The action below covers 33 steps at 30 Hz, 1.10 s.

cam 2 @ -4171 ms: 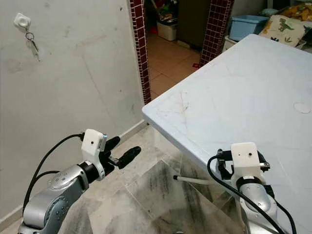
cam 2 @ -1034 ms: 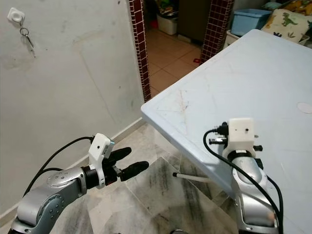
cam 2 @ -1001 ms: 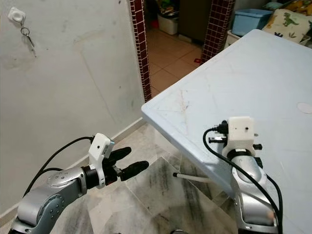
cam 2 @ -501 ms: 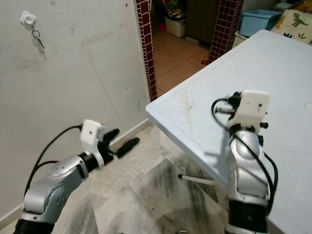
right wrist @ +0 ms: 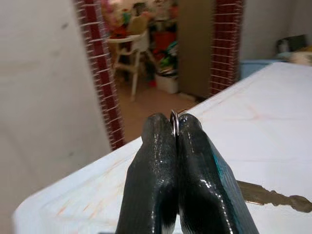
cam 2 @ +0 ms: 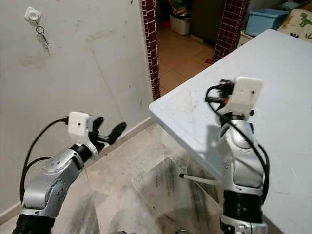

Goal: Hang keys on a hook

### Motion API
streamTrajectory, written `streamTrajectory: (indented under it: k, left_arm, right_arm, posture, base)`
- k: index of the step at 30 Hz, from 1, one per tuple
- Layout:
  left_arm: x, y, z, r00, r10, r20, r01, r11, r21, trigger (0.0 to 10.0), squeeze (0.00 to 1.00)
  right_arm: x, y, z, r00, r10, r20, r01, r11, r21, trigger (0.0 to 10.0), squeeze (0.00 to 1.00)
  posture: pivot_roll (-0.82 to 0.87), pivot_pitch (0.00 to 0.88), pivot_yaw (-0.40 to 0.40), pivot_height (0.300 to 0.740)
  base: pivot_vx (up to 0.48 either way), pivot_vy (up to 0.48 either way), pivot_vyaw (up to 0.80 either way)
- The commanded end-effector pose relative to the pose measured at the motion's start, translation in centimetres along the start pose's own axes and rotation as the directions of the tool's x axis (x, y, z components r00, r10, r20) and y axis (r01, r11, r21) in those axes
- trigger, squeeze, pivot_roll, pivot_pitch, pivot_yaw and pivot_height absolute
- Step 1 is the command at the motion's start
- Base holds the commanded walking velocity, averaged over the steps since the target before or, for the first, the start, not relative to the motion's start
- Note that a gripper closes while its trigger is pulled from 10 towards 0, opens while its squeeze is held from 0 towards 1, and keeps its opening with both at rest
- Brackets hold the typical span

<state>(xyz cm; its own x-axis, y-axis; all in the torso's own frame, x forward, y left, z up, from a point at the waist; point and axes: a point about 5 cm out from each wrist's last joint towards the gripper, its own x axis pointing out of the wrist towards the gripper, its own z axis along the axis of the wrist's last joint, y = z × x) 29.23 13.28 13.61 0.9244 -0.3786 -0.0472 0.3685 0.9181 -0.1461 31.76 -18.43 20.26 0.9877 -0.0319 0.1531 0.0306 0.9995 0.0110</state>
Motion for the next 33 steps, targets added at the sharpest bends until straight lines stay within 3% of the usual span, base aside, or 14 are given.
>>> streamTrajectory:
  k: [1, 8, 24, 28, 33]
  left_arm:
    - [-0.5, 0.4, -0.4, 1.000, 0.030, -0.009, -0.029, 0.999, 0.014, 10.0, 0.00]
    - [-0.6, 0.0, -0.5, 0.999, 0.038, 0.002, -0.038, 0.999, 0.038, 10.0, 0.00]
    - [-0.6, 0.8, -0.7, 0.989, 0.148, 0.024, -0.150, 0.985, 0.081, 10.0, 0.00]
    - [-0.6, 1.2, -0.5, 0.977, 0.206, 0.048, -0.211, 0.970, 0.125, 10.0, 0.00]
    - [-0.6, 1.2, -0.5, 0.977, 0.209, 0.051, -0.213, 0.969, 0.121, 10.0, 0.00]
  right_arm:
    - [-0.1, 1.1, 0.7, 0.998, 0.057, 0.032, -0.057, 0.998, -0.013, 10.0, 0.00]
    - [-0.2, 2.6, 0.8, 0.991, 0.131, 0.032, -0.131, 0.991, -0.013, 10.0, 0.00]
    - [-0.4, 3.0, 0.6, 0.986, 0.164, 0.018, -0.164, 0.986, -0.010, 10.0, 0.00]
    - [-0.4, 3.4, 0.6, 0.983, 0.181, 0.019, -0.181, 0.983, 0.006, 10.0, 0.00]
    - [-0.2, 3.7, 0.8, 0.980, 0.200, 0.023, -0.200, 0.980, 0.023, 10.0, 0.00]
  posture:
    - [-0.04, 0.071, 0.092, 0.740]
    - [-0.03, 0.074, 0.080, 0.740]
    - [-0.03, 0.080, 0.076, 0.740]
    - [-0.03, 0.080, 0.076, 0.740]
    - [-0.02, 0.080, 0.070, 0.740]
  base:
    - [0.000, 0.000, 0.80]
    - [0.000, 0.000, 0.80]
    - [0.000, 0.000, 0.80]
    - [0.000, 0.000, 0.80]
    - [0.000, 0.000, 0.79]
